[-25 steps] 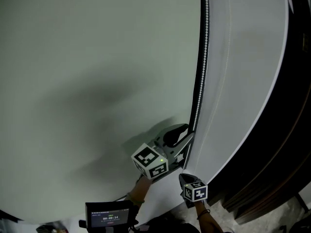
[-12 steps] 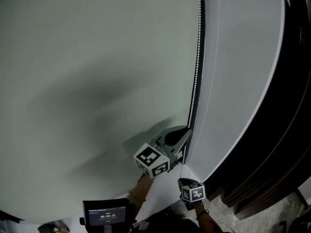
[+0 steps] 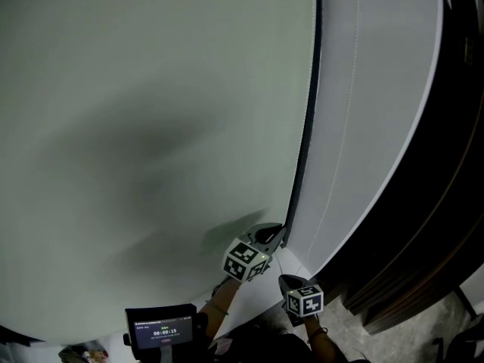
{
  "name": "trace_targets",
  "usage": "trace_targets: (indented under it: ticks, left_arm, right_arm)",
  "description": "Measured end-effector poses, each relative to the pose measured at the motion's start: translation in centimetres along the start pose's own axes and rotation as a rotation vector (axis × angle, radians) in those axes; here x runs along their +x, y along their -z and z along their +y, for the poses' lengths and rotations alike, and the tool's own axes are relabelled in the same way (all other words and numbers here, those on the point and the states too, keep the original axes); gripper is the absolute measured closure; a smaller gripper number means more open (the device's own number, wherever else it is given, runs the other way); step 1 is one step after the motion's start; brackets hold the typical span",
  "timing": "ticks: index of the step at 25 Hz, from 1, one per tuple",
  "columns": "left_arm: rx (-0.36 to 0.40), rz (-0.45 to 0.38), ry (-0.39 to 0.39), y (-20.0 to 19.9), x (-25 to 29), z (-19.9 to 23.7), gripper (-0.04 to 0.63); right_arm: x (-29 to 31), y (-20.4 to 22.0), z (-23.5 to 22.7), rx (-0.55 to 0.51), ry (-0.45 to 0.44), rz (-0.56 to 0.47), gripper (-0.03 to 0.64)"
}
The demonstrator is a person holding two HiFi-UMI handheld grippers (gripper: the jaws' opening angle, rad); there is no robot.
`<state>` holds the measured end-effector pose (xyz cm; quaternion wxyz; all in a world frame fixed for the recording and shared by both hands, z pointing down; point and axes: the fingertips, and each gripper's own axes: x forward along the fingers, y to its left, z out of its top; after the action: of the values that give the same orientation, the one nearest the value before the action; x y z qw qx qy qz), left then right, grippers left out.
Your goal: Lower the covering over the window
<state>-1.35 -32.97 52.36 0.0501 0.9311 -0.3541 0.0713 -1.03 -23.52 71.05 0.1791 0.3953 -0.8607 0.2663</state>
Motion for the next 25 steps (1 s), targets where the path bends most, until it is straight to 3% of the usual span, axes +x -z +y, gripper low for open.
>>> trace_targets:
  ticks: [2,5,8,10,12,15,25]
  left_arm:
    - [-0.045,0.038,-0.034,2.9,-0.4,0.9,0.594]
    - [-0.076,0.016,-0.071,3.5,-1.2,2.2,0.594]
    - [-0.047,0.028,-0.036,3.3,-1.7,2.3,0.594]
    - [-0.071,0.020,-0.033,3.7,-2.3,2.4,0.586]
    - [-0.130,-0.027,-0.043,3.7,-3.2,2.7,0.512]
    - [-0.188,-0.101,-0.040,3.0,-4.9,2.5,0.491]
    - [-0.139,-0.265,0.068,-2.5,-9.9,-5.8,0.494]
  right_arm:
    - [-0.7,-2.0,0.3,0.009,0.012,-0.062,0.604]
    - [-1.9,-4.4,1.3,0.036,0.003,-0.138,0.603]
    - [-3.3,-6.2,2.5,0.080,-0.022,-0.203,0.600]
    - [-4.3,-7.1,3.2,0.093,-0.027,-0.239,0.560]
    - [-5.6,-8.0,3.8,0.098,-0.019,-0.280,0.528]
    - [-7.7,-9.3,4.7,0.102,-0.004,-0.354,0.528]
    - [-13.0,-10.3,6.3,0.078,0.025,-0.441,0.528]
